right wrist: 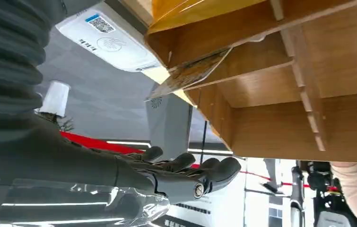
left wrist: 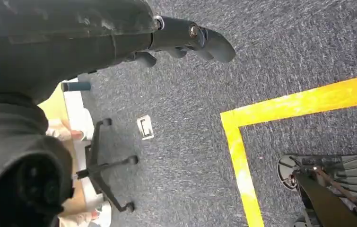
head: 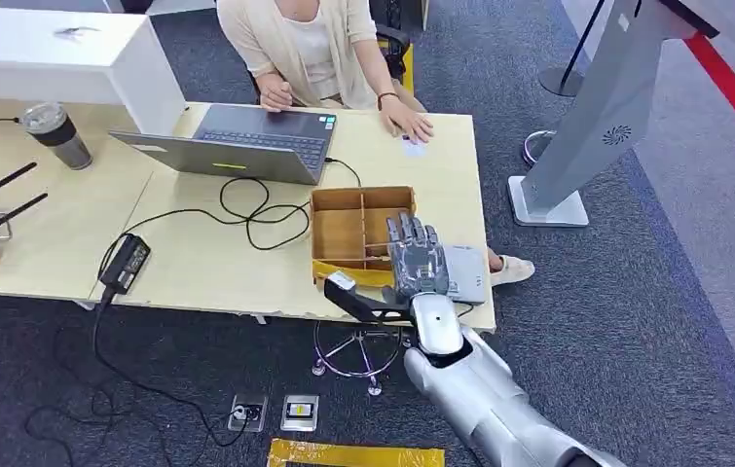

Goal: Pass the card to the sensor for recognition and then transmit it.

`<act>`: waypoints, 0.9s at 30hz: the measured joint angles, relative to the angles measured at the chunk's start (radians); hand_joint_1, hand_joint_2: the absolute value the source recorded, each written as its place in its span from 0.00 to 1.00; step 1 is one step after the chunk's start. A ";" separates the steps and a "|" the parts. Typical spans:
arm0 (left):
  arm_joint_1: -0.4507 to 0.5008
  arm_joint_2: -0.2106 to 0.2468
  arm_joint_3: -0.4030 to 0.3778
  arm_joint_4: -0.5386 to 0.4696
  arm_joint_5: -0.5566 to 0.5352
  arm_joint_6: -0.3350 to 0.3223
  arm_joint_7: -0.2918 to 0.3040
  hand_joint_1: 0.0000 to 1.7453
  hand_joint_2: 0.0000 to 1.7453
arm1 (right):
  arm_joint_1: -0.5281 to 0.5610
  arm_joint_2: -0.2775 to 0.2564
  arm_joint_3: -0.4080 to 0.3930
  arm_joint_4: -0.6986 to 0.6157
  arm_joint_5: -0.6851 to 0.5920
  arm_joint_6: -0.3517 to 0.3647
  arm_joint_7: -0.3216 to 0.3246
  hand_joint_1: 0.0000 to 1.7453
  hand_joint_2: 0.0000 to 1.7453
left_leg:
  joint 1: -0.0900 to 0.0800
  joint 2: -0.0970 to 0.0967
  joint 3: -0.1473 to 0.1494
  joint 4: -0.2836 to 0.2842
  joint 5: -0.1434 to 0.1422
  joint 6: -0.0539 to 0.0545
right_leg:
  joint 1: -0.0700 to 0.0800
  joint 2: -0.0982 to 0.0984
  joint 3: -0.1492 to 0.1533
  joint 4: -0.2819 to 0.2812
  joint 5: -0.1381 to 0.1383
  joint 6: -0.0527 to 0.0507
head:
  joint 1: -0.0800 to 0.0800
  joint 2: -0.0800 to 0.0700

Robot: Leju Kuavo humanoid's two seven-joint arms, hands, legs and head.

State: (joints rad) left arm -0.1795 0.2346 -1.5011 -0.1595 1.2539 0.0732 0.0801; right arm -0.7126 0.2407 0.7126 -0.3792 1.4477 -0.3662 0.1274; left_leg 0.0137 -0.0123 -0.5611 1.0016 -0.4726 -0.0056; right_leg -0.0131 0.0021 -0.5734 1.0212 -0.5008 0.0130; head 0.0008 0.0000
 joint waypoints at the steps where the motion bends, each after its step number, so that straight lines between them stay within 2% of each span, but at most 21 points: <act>1: 0.000 0.000 0.000 0.000 0.001 0.000 0.004 0.00 0.00 | 0.000 0.003 0.000 0.002 0.000 0.000 -0.001 0.00 1.00 | 0.000 0.000 0.000 0.000 0.000 0.000 | 0.000 0.000 0.000 0.000 0.000 0.000 | 0.000 0.000; 27: 0.000 -0.001 0.000 0.000 0.020 0.011 0.025 0.00 0.00 | 0.008 0.020 0.000 0.030 -0.018 0.029 -0.023 0.00 1.00 | 0.000 0.000 0.000 0.000 0.000 0.000 | 0.000 0.000 0.000 0.000 0.000 0.000 | 0.000 0.000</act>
State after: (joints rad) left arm -0.1795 0.2335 -1.5011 -0.1595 1.2741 0.0839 0.1049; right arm -0.7049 0.2609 0.7130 -0.3491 1.4294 -0.3369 0.1041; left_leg 0.0137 -0.0123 -0.5611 1.0016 -0.4726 -0.0056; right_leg -0.0131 0.0022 -0.5736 1.0212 -0.5008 0.0130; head 0.0008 0.0000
